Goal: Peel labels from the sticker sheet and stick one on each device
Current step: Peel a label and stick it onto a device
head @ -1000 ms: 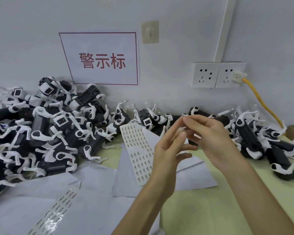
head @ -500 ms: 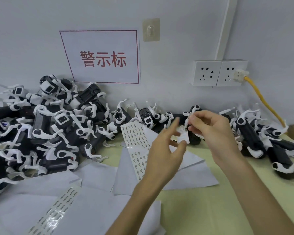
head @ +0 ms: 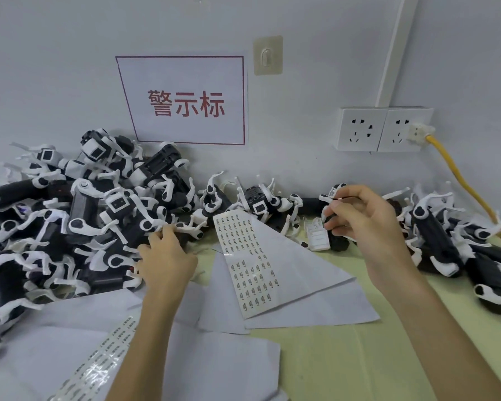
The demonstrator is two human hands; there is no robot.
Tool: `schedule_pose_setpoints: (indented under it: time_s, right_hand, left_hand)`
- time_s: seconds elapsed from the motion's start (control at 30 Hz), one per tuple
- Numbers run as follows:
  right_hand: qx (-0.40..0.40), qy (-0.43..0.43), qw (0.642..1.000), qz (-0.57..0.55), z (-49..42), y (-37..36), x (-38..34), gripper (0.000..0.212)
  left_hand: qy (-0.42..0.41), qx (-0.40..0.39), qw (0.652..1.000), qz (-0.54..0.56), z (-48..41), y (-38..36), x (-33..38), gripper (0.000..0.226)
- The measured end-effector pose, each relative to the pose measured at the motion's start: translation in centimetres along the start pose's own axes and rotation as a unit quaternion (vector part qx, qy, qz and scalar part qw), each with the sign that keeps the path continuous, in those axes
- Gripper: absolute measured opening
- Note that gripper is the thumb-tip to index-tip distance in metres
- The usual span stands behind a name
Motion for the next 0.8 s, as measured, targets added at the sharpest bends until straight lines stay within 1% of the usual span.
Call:
schedule_pose_setpoints:
  time_s: [0.1,0.23,0.3,0.37,0.43,0.5,0.57,0.63,0.67,0.73,0.8]
  right_hand:
    - [-0.007,-0.002,1.0,-0.003,0.1,-0.1,-0.1,0.017]
    - [-0.027,-0.022,0.999,-0.011,0.2,-0.3,0.1,0.016]
    - [-0.055,-0.047,0.997,-0.022,0.3,-0.5,0.3,0.017]
    - [-0.089,-0.068,0.993,-0.03,0.5,-0.8,0.5,0.018]
    - [-0.113,-0.085,0.989,-0.042,0.7,-1.0,0.6,0.02]
    - [-0.125,-0.103,0.985,-0.061,0.8,-1.2,0.7,0.02]
    - [-0.141,-0.122,0.978,-0.089,1.0,-1.5,0.7,0.016]
    - [-0.155,-0.144,0.97,-0.124,1.2,-1.8,0.7,0.007]
    - [-0.159,-0.152,0.966,-0.137,1.3,-1.9,0.8,0.011]
    - [-0.165,-0.166,0.962,-0.138,1.6,-2.1,1.0,0.023]
    - [-0.17,-0.181,0.962,-0.116,1.9,-2.5,1.4,0.039]
  left_hand:
    - [0.009,-0.035,0.999,0.017,0.1,0.2,-0.2,0.064]
    - [0.011,-0.096,0.995,0.0,-0.8,1.9,-0.6,0.059]
    - [0.007,-0.102,0.995,0.012,-1.1,3.5,-0.3,0.054]
    - [0.005,-0.093,0.994,0.054,-1.3,5.1,0.4,0.052]
    - [0.011,-0.084,0.985,0.149,-1.3,6.5,1.5,0.055]
    - [0.018,-0.084,0.96,0.266,-0.9,7.3,2.7,0.056]
    - [0.037,-0.096,0.92,0.379,0.0,7.6,4.0,0.056]
    - [0.048,-0.112,0.876,0.467,1.1,7.4,5.3,0.054]
    - [0.04,-0.12,0.86,0.495,1.7,7.2,6.0,0.056]
    - [0.021,-0.12,0.841,0.527,2.6,6.7,7.3,0.056]
    - [0.014,-0.112,0.826,0.551,3.6,6.1,8.4,0.045]
Point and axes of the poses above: each hand's wrist, its own z-axis away from the middle knuckle, its own y-axis out of the back of the hand, x = y × z, the point moved 5 cm from there along -z, towards the middle knuckle, and after that the axes turned 15 degrees about x, right-handed, at the moved point
